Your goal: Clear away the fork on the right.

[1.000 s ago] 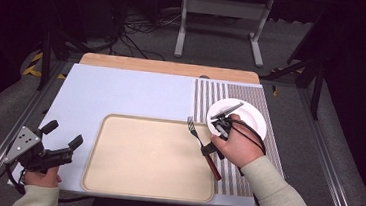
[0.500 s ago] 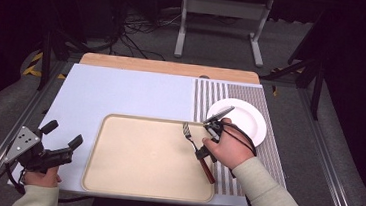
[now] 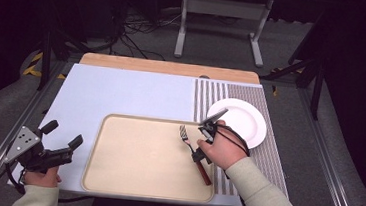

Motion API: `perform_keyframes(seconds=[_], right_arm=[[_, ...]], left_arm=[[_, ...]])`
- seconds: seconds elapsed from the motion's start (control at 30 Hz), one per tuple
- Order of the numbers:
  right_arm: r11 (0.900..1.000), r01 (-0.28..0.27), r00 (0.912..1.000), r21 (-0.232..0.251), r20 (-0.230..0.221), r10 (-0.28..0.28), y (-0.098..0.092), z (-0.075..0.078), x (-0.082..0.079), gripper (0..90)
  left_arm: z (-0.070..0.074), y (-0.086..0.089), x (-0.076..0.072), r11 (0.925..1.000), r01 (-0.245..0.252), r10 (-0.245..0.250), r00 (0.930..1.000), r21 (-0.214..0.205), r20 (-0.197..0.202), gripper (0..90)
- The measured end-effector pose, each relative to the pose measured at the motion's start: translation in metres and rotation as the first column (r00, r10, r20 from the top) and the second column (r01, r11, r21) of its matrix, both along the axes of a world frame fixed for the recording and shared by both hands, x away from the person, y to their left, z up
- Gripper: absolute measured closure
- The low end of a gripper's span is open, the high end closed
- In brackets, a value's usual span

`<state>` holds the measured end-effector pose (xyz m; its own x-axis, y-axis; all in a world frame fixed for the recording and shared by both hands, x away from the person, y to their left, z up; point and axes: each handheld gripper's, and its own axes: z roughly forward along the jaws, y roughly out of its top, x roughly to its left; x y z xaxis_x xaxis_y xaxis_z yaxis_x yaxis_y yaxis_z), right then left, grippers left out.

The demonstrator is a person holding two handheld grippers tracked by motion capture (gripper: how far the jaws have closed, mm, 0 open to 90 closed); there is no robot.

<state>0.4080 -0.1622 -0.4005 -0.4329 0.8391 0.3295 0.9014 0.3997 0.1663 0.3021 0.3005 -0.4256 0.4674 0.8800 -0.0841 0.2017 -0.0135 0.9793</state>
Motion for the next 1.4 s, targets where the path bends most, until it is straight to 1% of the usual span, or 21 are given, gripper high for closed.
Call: perform_keyframes(seconds=[0.27,0.43,0.63,0.93,1.0,1.03,1.1,1.17,1.23,1.3,1.33,1.4], right_arm=[[0.9999,0.008,0.9999,-0.01,-0.014,-0.008,0.0022,-0.004,0.0007,77.6],[0.9999,0.013,0.9998,-0.008,-0.014,-0.013,0.0024,-0.0049,0.001,77.5],[0.9997,0.022,0.9993,-0.01,-0.031,-0.022,0.0031,-0.0072,0.0011,77.4],[0.9998,0.019,0.9993,-0.009,-0.032,-0.019,0.0041,-0.0092,0.0001,76.9],[0.9998,0.018,0.9994,-0.002,-0.03,-0.018,0.0037,-0.0098,0.0,74.2],[0.9998,0.017,0.9995,0.005,-0.027,-0.017,0.0035,-0.0098,0.0,68.8],[0.9999,0.014,0.9994,0.007,-0.03,-0.014,0.0032,-0.0098,-0.0001,68.0],[1.0,-0.003,0.9999,-0.007,-0.013,0.003,0.0026,-0.0095,-0.0007,66.0],[0.9999,-0.009,0.9999,-0.007,-0.004,0.009,0.0019,-0.0081,-0.001,64.0],[0.9998,-0.021,0.9992,-0.006,0.034,0.022,0.0006,-0.0058,-0.001,60.0],[0.9997,-0.024,0.9989,-0.006,0.041,0.024,0.0001,-0.0048,-0.001,58.5],[0.9995,-0.032,0.9969,-0.001,0.072,0.032,-0.0005,-0.0028,-0.001,53.7]], left_arm=[[-0.0002,-0.0003,0.0002,1.0,0.001,-0.001,1.0,0.0,-0.002,3.2],[-0.0003,-0.0004,0.0005,1.0,0.003,-0.003,1.0,0.003,-0.001,3.2],[-0.0002,-0.0003,0.0003,1.0,0.001,-0.001,1.0,0.0,-0.002,3.2],[-0.0002,0.0,0.0004,1.0,0.001,-0.001,1.0,0.0,-0.003,3.2],[-0.0002,-0.0002,0.0004,1.0,0.001,-0.001,1.0,0.0,-0.003,3.2],[-0.0002,-0.0003,0.0004,1.0,0.002,-0.002,1.0,0.001,-0.003,3.2],[-0.0002,-0.0002,0.0007,1.0,0.004,-0.004,1.0,0.005,-0.001,3.3],[-0.0002,-0.0004,0.0004,1.0,0.002,-0.002,1.0,0.0,-0.004,3.3],[-0.0002,-0.0003,0.0006,1.0,0.003,-0.003,1.0,0.003,-0.003,3.3],[-0.0002,-0.0005,0.0006,1.0,0.004,-0.004,1.0,0.004,-0.003,3.4],[-0.0002,-0.0005,0.0006,1.0,0.004,-0.004,1.0,0.004,-0.003,3.4],[-0.0002,-0.0008,0.0004,1.0,0.002,-0.002,1.0,0.001,-0.004,3.4]])
